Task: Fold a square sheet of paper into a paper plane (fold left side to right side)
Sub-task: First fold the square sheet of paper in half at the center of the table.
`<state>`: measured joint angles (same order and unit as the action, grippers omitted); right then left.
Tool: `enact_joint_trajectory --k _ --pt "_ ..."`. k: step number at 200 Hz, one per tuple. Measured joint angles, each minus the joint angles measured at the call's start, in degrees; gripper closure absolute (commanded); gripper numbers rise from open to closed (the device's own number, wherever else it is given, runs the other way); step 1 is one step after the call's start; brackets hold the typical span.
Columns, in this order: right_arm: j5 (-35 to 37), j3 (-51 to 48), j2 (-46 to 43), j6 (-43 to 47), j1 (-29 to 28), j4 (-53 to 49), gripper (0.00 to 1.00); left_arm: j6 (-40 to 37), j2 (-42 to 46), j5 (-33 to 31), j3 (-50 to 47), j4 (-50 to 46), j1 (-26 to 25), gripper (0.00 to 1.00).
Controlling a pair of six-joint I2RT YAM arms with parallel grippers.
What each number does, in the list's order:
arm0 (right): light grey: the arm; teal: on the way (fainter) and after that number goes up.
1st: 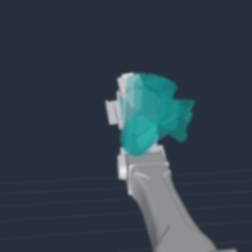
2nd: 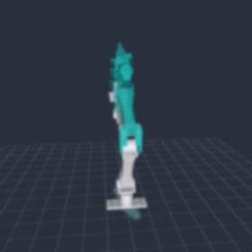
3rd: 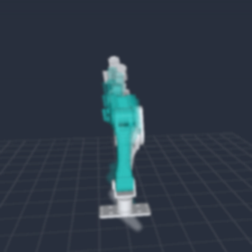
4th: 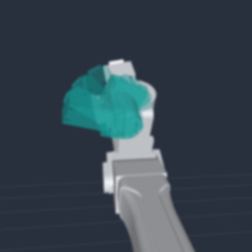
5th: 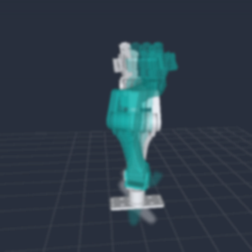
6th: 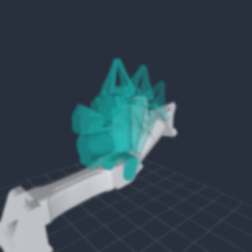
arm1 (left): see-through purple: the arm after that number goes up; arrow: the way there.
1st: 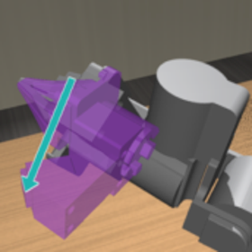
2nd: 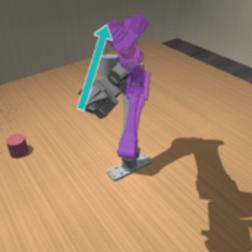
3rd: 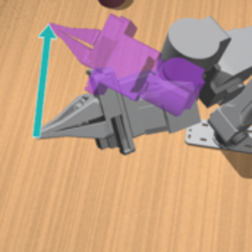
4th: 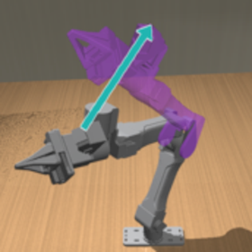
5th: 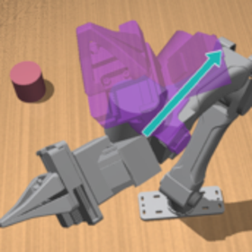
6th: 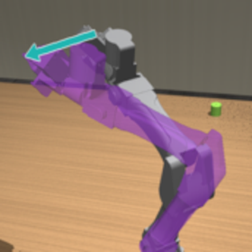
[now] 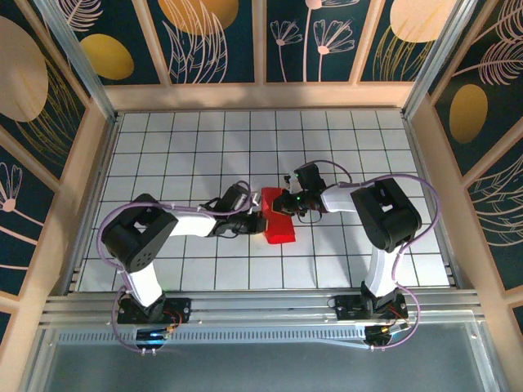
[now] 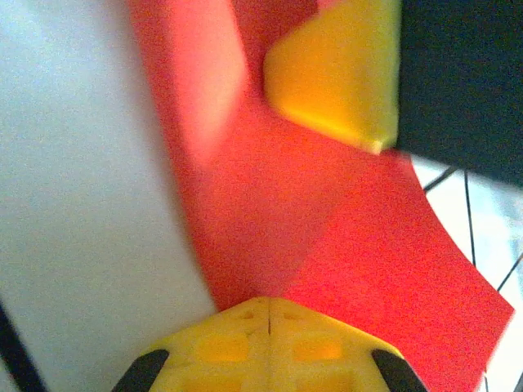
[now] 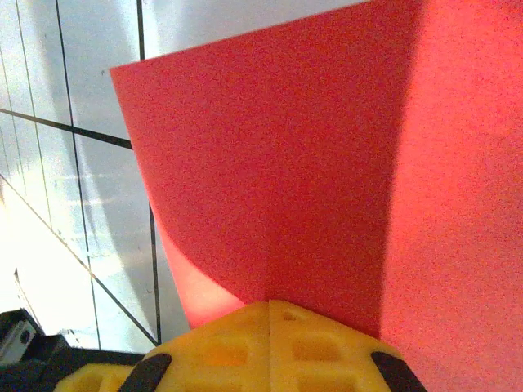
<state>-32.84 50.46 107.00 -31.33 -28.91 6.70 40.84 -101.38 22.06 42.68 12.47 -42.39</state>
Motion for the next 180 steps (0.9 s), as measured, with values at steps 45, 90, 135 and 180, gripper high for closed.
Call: enact_joint_trajectory --k 45,90,135,180 --pt "-0.3 0.0 0.0 1.0 0.1 0.0 1.00 1.5 4.4 0.0 -3.5 -3.1 -0.8 1.00" --pt "-0.3 0.0 0.0 1.0 0.1 0.0 1.00 0.8 5.9 -0.3 0.9 -11.8 1.9 1.00" --pt "-0.3 0.0 0.0 1.0 0.1 0.0 1.00 -2.3 2.6 1.6 10.5 -12.1 2.7 1.00" --pt "-0.2 0.0 0.0 1.0 0.0 -0.1 1.00 -2.7 -3.4 3.6 10.8 -11.2 0.7 1.00"
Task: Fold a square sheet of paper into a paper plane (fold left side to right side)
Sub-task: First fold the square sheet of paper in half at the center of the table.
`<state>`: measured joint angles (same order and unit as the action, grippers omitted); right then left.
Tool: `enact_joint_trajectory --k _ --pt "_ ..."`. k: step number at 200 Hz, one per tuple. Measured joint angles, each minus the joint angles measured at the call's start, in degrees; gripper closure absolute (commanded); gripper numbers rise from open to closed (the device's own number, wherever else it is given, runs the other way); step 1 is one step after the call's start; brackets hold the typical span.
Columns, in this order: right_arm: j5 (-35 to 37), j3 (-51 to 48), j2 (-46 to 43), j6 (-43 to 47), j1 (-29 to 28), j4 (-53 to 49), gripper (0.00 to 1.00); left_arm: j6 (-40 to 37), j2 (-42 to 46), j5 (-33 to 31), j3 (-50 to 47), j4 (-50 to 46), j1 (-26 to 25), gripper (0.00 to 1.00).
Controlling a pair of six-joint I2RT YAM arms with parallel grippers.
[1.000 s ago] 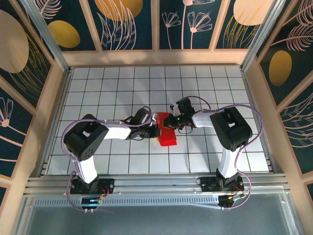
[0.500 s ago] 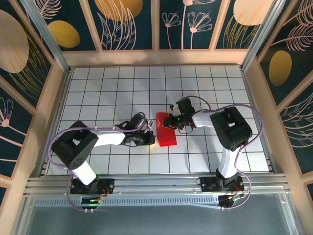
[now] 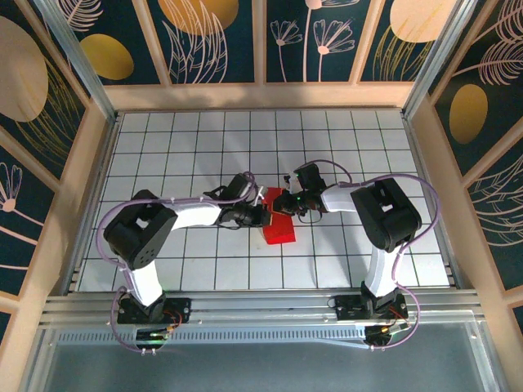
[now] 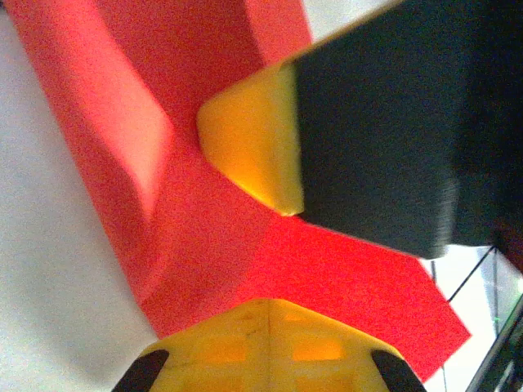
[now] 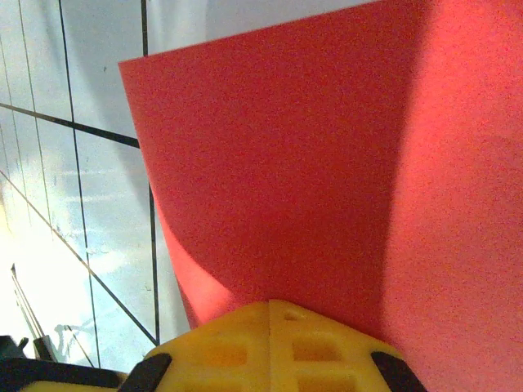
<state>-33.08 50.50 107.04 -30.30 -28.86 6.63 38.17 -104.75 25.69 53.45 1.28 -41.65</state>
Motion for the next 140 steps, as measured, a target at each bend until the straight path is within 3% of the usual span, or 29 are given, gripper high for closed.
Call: enact_joint_trajectory --k 70,140 --pt "0.1 0.1 0.0 0.3 0.0 -0.4 1.00 0.5 -1.4 1.2 -3.1 4.8 -1.6 1.00" --pt "0.3 0.5 0.0 1.2 -0.1 -1.1 1.00 2.2 2.5 0.2 -9.8 10.1 -2.9 1.00"
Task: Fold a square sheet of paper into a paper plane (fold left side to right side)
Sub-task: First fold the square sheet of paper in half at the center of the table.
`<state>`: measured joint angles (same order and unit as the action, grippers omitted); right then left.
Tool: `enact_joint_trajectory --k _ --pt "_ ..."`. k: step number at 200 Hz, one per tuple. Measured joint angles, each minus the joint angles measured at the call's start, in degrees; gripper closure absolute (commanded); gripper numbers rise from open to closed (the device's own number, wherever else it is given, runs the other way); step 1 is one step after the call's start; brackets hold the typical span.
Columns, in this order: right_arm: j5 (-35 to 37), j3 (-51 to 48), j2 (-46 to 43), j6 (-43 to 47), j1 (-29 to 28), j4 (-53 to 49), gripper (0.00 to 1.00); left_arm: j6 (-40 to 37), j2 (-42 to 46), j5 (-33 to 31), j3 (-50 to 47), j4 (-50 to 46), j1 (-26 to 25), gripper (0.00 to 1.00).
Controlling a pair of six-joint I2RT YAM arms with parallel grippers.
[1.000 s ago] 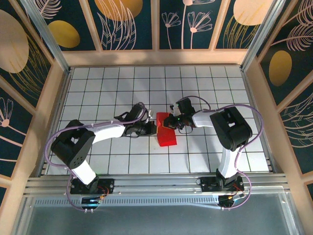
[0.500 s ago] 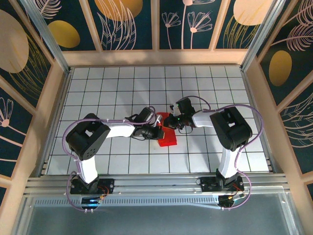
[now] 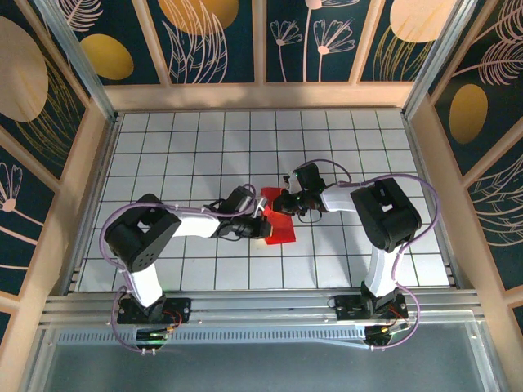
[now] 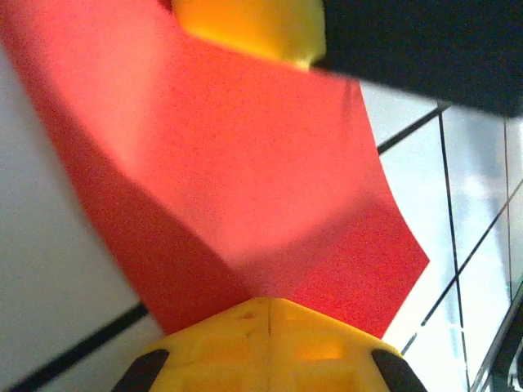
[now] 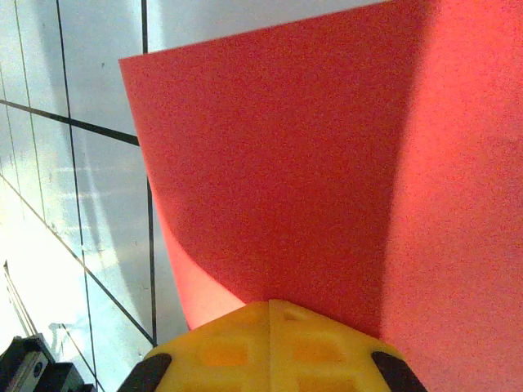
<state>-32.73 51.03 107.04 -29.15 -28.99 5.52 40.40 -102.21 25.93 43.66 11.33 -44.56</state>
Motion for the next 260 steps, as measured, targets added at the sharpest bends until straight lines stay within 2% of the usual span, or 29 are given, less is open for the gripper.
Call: enact_joint_trajectory --k 53,115,132,160,177,200,260 --pt "0.2 0.3 0.0 0.4 0.0 -0.6 1.00 2.2 5.3 0.3 -5.4 -1.5 -2.7 1.00" --pt "0.3 0.3 0.0 0.4 0.0 -0.8 1.00 2.6 8.5 0.2 -5.9 -7.4 -3.4 1.00" --pt "0.3 0.3 0.0 0.6 -0.1 -0.8 1.00 1.8 10.9 0.2 -4.3 -10.6 -2.1 1.00" --pt "0.3 0.4 0.0 0.8 -0.2 -0.8 1.00 0.2 13.8 0.4 -0.3 -11.7 3.8 1.00" --pt "0.3 0.4 0.0 0.8 -0.2 -0.8 1.00 -1.8 11.9 -0.2 4.1 -12.3 5.9 1.00" --pt "0.3 0.5 0.0 0.8 -0.3 -1.0 1.00 -3.3 7.5 -0.2 7.9 -12.0 5.9 1.00" --pt "1.0 1.1 0.0 0.8 -0.5 -2.1 1.00 -3.9 -2.7 1.8 8.9 -11.1 5.6 1.00"
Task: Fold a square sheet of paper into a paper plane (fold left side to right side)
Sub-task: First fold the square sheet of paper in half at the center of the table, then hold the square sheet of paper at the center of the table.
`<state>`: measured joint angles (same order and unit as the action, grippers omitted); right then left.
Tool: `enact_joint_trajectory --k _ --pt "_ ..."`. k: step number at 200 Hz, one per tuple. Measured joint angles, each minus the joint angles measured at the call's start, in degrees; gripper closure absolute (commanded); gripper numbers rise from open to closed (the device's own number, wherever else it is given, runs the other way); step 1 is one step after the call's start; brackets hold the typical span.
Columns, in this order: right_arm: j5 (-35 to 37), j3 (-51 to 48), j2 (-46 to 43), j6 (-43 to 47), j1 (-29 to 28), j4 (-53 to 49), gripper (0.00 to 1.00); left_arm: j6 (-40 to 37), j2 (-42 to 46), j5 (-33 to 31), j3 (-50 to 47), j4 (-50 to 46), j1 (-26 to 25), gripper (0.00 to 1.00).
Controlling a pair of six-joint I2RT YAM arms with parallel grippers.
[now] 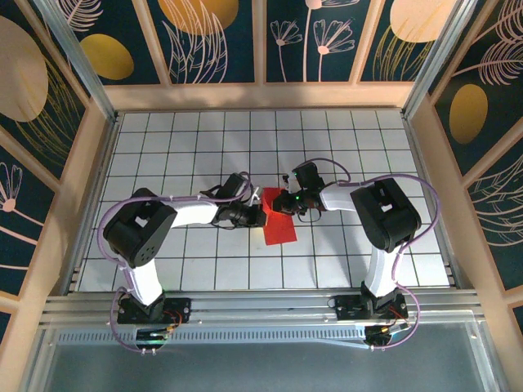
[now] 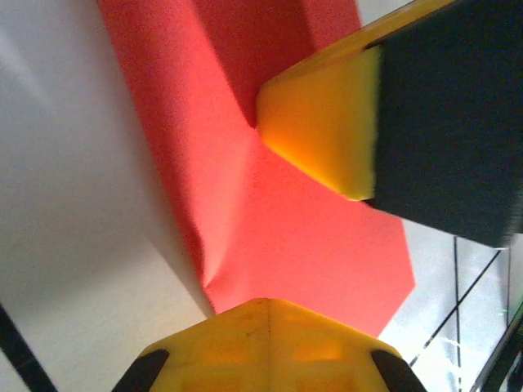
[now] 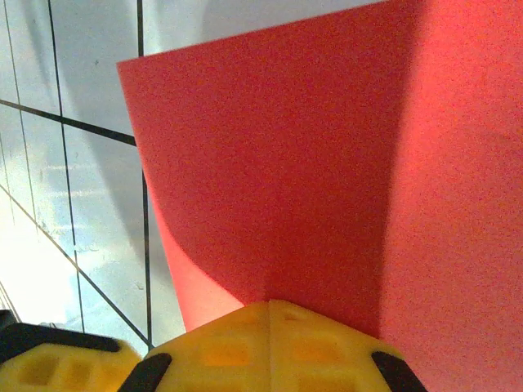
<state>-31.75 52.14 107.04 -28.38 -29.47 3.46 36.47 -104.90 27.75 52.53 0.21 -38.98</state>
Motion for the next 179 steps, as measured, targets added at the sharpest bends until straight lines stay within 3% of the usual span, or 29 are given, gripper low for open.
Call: enact_joint_trajectory --k 60,122,144,179 --pt "0.5 0.9 0.0 0.0 -0.3 -1.6 1.00 0.0 -1.6 -0.2 0.5 0.1 -1.1 1.00" --pt "3.9 5.1 -1.0 1.2 -0.2 -8.1 0.78 0.1 -2.0 -2.9 1.3 0.4 -2.7 1.00" --pt "6.1 5.9 -4.9 1.8 -0.1 -10.8 0.79 0.7 -2.0 -3.7 1.3 0.7 -3.2 1.00" --pt "7.9 3.9 -12.8 2.4 -0.1 -13.2 0.96 1.5 -2.0 -4.7 1.3 1.2 -3.8 1.00"
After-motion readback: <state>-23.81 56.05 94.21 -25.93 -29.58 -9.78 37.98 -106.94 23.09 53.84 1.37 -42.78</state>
